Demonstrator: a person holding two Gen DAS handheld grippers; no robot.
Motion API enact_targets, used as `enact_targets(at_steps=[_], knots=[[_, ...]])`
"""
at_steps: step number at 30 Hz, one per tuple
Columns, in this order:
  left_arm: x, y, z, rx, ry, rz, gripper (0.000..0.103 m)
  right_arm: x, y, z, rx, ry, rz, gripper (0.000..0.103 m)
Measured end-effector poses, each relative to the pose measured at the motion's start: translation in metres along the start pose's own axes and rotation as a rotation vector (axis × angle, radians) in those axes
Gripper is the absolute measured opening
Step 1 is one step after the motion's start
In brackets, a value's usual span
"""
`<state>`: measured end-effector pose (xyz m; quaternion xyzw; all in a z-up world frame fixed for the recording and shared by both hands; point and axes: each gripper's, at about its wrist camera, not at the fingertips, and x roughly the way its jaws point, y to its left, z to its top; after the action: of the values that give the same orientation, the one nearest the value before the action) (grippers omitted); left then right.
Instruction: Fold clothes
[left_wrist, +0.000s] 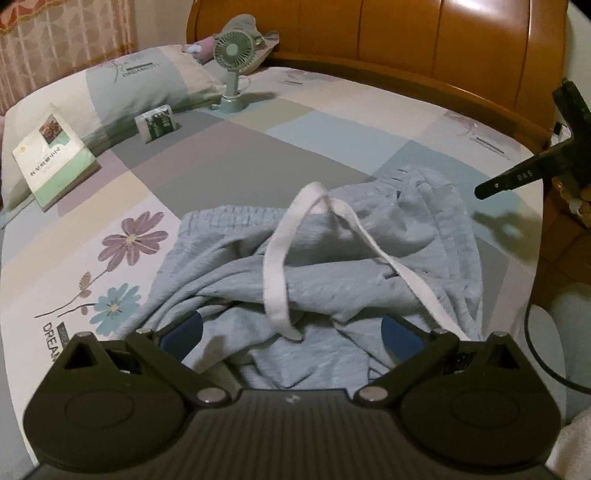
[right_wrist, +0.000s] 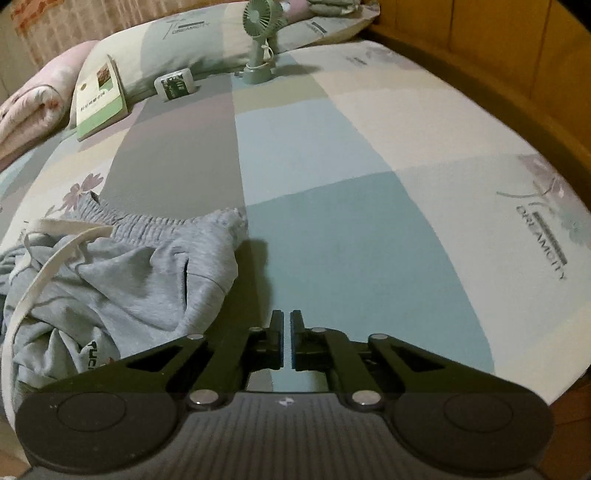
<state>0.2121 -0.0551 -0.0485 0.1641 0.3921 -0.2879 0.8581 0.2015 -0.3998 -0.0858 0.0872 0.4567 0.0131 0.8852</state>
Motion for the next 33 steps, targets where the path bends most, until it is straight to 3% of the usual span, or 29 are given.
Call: enact_targets(at_steps=[5,11,12,18,23,33], knots=[[0.0,-0.001,0.003,0.013,-0.004,0.009,0.102,0.003,0.012,0.014,-0.012,0.008,0.06,0.017],[-0.007,0.002,0.009,0.012,-0.029,0.037,0.102,0.0,0.036,0.051,-0.064,-0.001,0.168,0.043],[-0.008,0.003,0.009,0.009,-0.028,0.041,0.102,0.001,0.042,0.058,-0.078,0.002,0.194,0.051],[-0.009,0.007,0.011,-0.013,0.002,0.097,0.102,0.033,0.088,0.107,-0.165,0.103,0.412,0.067],[-0.011,0.014,0.011,-0.043,-0.001,0.134,0.102,0.094,0.115,0.144,-0.151,0.264,0.603,0.071],[0.004,0.019,0.005,-0.121,0.008,0.1,0.102,0.18,0.154,0.172,-0.243,0.426,0.66,0.077]])
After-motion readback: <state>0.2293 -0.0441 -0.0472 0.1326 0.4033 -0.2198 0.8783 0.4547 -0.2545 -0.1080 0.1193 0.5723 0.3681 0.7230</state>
